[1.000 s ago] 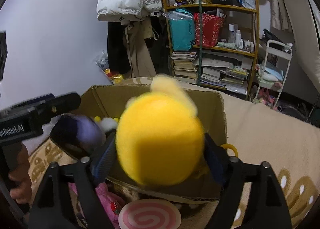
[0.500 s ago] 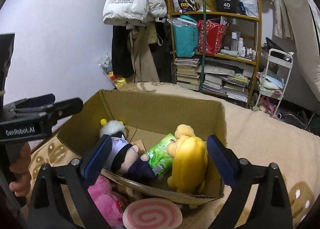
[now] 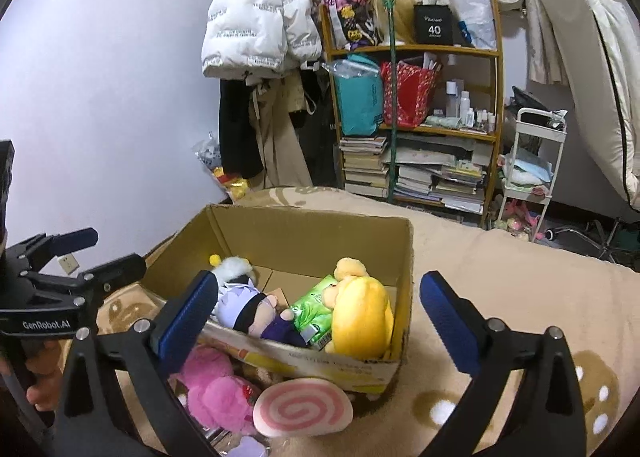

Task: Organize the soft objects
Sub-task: 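Open both tools and withdraw them from the box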

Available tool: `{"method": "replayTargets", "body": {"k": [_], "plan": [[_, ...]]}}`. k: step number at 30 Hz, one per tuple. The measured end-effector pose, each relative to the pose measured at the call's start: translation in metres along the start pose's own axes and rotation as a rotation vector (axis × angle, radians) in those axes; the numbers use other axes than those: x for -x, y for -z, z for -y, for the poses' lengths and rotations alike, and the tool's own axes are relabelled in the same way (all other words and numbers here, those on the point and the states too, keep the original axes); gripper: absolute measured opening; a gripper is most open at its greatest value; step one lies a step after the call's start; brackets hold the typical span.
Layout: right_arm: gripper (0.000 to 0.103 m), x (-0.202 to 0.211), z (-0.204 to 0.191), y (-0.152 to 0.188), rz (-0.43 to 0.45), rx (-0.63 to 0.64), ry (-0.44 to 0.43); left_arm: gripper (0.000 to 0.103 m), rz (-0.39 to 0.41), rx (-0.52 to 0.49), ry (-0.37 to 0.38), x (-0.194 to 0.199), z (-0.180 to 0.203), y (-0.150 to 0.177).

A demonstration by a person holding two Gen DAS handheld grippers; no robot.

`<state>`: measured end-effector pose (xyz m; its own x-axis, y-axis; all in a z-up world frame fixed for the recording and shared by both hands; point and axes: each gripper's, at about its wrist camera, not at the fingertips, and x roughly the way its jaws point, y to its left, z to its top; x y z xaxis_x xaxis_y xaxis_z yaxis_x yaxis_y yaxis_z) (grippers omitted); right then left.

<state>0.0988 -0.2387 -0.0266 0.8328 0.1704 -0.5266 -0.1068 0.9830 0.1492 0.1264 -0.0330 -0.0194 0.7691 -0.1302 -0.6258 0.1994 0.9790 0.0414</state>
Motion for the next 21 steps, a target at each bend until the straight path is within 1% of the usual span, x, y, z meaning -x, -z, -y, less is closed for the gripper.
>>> {"method": "replayTargets", "body": {"k": [5, 9, 16, 21], "plan": [[0.103, 0.019, -0.002, 0.001, 0.008, 0.01, 0.009, 0.101, 0.003, -0.025, -0.009, 0.02, 0.01, 0.01], [0.103, 0.03, -0.001, 0.006, 0.003, -0.01, 0.008, 0.101, -0.006, -0.047, -0.016, 0.032, 0.014, 0.022], [0.103, 0.044, -0.003, 0.016, -0.028, -0.028, 0.007, 0.101, -0.038, -0.014, -0.015, 0.045, 0.003, 0.035], [0.103, 0.049, -0.007, 0.025, -0.053, -0.023, 0.006, 0.101, -0.059, -0.009, -0.017, 0.045, -0.002, 0.043]]}}
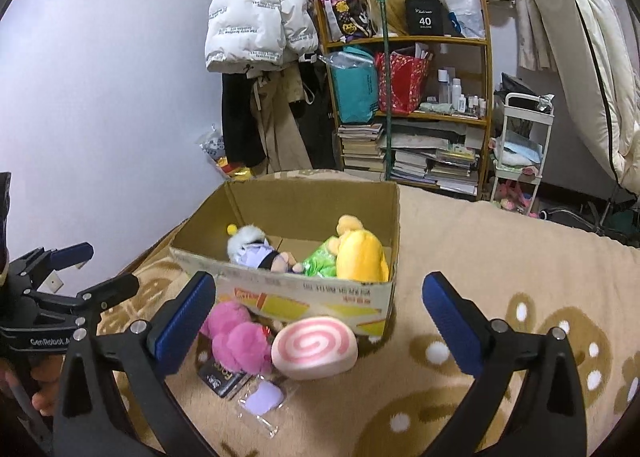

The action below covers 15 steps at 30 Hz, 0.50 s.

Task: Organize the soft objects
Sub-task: 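Open both tools and withdraw them from the box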

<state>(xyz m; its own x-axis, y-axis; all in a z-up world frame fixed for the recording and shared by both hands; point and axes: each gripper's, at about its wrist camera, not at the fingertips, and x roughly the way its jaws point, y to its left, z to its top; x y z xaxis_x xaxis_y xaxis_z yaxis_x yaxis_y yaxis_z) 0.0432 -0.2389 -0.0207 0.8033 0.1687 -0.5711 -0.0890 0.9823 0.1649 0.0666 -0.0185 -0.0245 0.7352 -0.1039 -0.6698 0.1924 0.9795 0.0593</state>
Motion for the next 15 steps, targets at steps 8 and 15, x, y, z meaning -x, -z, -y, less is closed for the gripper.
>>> {"method": "replayTargets", "body": {"k": [8, 15], "plan": [[0.103, -0.001, -0.001, 0.009, -0.036, 0.005, 0.001, 0.101, -0.012, 0.016, -0.006, -0.007, -0.004, 0.004], [0.103, -0.009, 0.0, 0.013, -0.056, 0.01, 0.009, 0.101, -0.046, 0.005, 0.01, -0.019, -0.001, 0.004]]}}
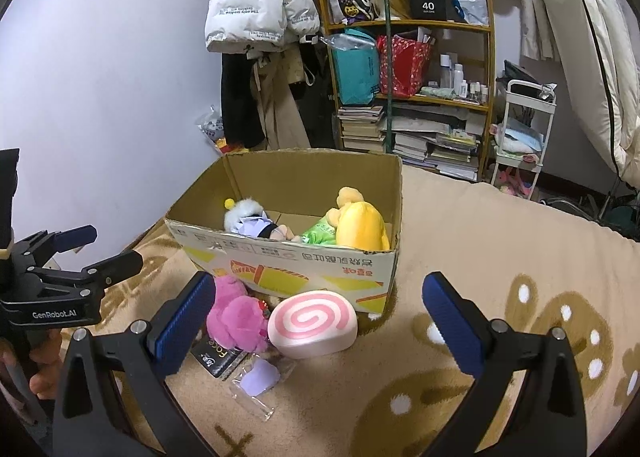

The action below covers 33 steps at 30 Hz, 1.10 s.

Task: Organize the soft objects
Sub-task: 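Open both tools and withdraw them from the box, then lower left tool to pink plush bear while right tool lowers to pink-swirl squishy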

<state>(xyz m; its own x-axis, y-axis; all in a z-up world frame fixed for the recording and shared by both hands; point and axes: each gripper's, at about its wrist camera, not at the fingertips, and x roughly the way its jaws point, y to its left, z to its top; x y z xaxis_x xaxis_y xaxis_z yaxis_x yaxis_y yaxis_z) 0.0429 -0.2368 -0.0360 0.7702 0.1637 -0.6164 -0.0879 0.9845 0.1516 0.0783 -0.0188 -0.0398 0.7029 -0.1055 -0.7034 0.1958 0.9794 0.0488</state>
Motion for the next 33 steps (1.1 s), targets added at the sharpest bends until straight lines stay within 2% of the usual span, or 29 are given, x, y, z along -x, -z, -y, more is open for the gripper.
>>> {"method": "replayTargets", "body": {"k": [11, 21, 28, 33], "plan": [[0.103, -0.029, 0.01, 0.004, -0.061, -0.053, -0.004, 0.101, -0.04, -0.039, 0.08, -0.02, 0.016, 0.004], [0.103, -0.053, 0.025, 0.01, -0.116, -0.143, -0.008, 0.101, -0.064, -0.142, 0.103, -0.041, 0.048, 0.013], [0.103, -0.068, 0.03, 0.016, -0.171, -0.173, -0.003, 0.101, -0.08, -0.204, 0.155, -0.054, 0.064, 0.018], [0.103, -0.081, 0.035, 0.02, -0.198, -0.193, -0.013, 0.101, -0.117, -0.245, 0.161, -0.065, 0.074, 0.023]]}}
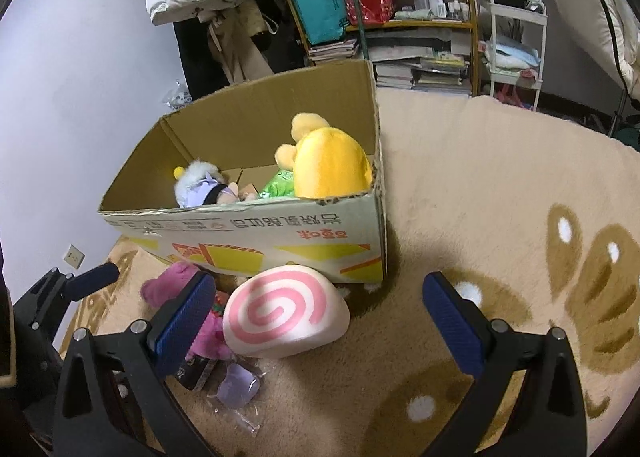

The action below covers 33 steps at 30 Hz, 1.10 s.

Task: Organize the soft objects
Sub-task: 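Lower left tool to pink plush bear while right tool lowers to pink-swirl squishy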

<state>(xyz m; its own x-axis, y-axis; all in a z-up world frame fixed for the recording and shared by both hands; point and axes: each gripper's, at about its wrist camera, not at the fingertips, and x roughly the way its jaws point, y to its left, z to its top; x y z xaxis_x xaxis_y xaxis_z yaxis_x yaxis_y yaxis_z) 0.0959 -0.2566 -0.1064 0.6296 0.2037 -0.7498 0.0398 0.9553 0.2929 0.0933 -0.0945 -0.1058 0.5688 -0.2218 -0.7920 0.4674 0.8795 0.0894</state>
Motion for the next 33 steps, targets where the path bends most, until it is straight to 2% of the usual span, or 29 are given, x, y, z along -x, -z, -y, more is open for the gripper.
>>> {"method": "replayTargets", "body": {"k": [5, 16, 22, 33], "plan": [[0.103, -0.016, 0.007, 0.001, -0.033, -0.033, -0.011, 0.101, -0.033, -0.04, -0.002, -0.013, 0.01, 0.001], [0.103, -0.034, 0.011, 0.005, -0.08, -0.07, -0.018, 0.101, -0.077, -0.125, -0.066, -0.035, 0.03, 0.008], [0.103, -0.037, 0.008, 0.008, -0.096, -0.051, -0.013, 0.101, -0.102, -0.118, -0.089, -0.045, 0.031, 0.007], [0.103, -0.052, 0.005, 0.014, -0.146, -0.047, -0.064, 0.101, -0.129, -0.062, -0.094, -0.055, 0.012, 0.006]]}}
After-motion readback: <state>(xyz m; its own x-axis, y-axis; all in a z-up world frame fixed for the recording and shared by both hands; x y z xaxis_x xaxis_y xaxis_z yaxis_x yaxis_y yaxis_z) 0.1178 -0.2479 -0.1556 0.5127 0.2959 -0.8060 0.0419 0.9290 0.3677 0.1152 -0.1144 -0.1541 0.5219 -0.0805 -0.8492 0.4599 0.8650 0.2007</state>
